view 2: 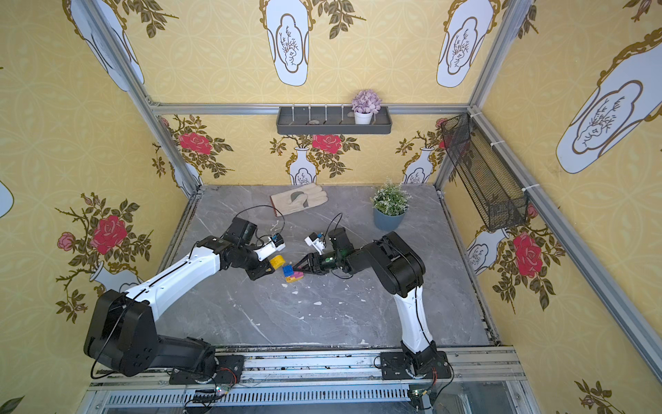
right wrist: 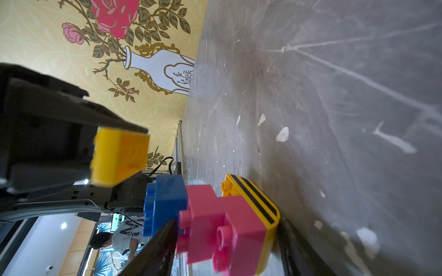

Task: Assemble the letter s with lego
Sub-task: Adjust the lego brick at the center of the board.

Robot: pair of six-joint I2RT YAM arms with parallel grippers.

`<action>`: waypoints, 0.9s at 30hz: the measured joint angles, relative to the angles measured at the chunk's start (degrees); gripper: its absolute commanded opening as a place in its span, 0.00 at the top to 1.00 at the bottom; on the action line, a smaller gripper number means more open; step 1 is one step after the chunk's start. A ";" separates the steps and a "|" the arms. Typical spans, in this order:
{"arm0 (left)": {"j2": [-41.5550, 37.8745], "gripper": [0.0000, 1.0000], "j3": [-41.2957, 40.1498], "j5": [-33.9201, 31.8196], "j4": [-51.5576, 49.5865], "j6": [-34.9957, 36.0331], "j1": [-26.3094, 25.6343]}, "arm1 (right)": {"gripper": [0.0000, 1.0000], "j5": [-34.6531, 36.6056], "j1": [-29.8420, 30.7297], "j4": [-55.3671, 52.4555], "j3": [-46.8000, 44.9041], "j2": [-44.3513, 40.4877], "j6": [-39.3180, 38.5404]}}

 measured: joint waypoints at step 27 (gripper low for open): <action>13.84 0.37 -1.33 -5.95 5.92 -5.79 1.90 | 0.33 -0.79 -0.33 -3.32 2.08 0.50 -1.84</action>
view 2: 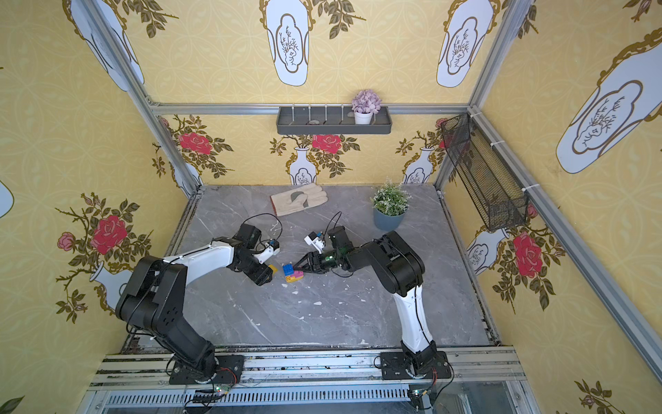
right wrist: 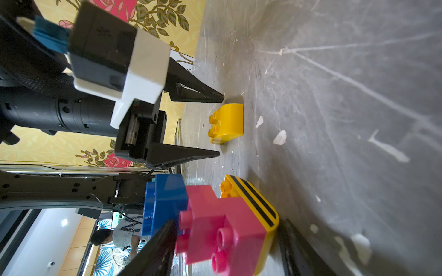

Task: Assemble the letter s with lego
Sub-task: Adjust the lego brick at the center of the board.

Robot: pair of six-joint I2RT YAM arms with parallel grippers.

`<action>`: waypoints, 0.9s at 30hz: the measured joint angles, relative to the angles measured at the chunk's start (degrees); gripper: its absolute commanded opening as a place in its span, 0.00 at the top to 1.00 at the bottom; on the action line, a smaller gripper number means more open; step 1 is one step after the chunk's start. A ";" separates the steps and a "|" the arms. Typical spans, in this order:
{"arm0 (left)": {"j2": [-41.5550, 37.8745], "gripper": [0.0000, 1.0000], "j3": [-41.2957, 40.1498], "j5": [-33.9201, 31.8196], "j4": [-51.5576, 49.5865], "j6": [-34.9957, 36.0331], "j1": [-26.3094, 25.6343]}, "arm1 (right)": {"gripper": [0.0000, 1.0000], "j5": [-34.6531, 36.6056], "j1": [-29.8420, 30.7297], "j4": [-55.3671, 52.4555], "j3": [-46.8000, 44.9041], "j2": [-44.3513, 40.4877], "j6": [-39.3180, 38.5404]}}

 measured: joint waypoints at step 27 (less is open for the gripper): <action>-0.57 0.89 6.75 1.68 -4.55 -0.17 -1.09 | 0.33 0.02 0.22 0.00 0.00 0.09 -0.57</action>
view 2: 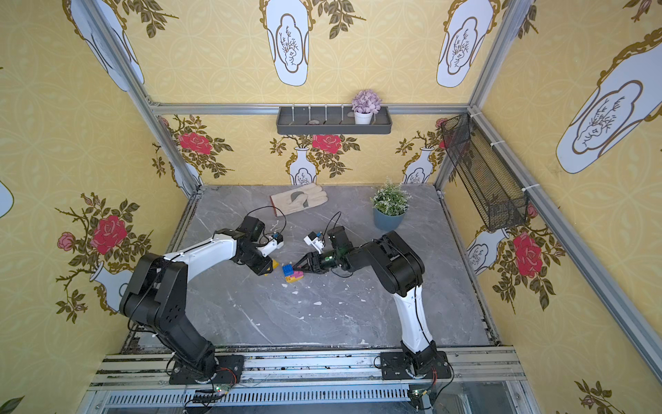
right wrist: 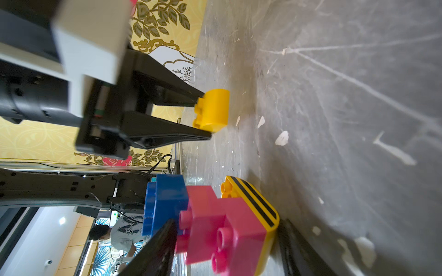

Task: Assemble the letter s with lego
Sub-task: Adjust the lego brick at the center of the board, then assemble the lego brick with the lego brick.

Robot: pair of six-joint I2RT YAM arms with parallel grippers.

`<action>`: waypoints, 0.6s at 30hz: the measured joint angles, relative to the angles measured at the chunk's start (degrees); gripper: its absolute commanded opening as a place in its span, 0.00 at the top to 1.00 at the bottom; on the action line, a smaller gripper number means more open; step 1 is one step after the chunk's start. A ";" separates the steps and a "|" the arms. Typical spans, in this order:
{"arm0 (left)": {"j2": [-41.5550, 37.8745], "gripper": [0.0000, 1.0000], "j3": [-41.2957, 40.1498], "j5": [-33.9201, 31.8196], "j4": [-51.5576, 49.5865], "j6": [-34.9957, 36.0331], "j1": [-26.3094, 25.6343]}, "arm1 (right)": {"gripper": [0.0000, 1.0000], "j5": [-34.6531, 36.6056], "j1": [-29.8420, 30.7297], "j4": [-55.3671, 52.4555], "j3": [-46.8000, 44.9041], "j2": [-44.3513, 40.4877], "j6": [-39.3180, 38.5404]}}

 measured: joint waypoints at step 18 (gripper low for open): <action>-9.92 0.90 2.95 15.69 -0.35 5.49 -4.11 | 0.33 -0.33 0.11 0.20 0.11 0.33 -0.15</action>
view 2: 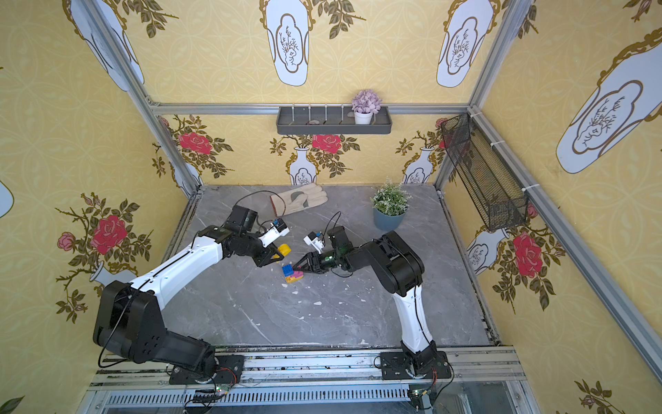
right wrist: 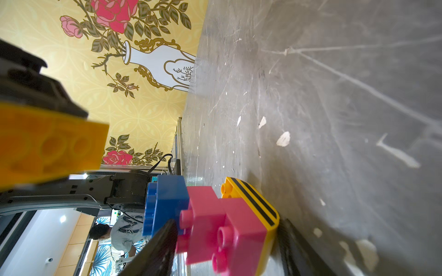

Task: Assemble the letter s with lego
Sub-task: Assemble the lego brick with the lego brick.

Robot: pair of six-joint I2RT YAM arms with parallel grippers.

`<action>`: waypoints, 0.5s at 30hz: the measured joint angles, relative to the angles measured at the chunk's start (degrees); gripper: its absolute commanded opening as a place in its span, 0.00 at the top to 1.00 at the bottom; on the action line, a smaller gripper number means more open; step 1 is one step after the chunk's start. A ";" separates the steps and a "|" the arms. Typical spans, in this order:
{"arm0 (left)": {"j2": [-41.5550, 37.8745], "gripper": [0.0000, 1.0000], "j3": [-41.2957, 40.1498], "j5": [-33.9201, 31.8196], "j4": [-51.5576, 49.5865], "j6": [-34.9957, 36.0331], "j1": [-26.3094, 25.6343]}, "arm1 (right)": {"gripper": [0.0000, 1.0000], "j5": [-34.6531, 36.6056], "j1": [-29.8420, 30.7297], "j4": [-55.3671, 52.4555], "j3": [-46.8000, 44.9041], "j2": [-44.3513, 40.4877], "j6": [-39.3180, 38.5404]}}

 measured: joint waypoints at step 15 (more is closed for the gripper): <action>2.82 0.90 2.21 -3.67 -4.09 2.93 -4.31 | 0.33 -0.15 -0.13 0.00 0.00 0.00 -0.44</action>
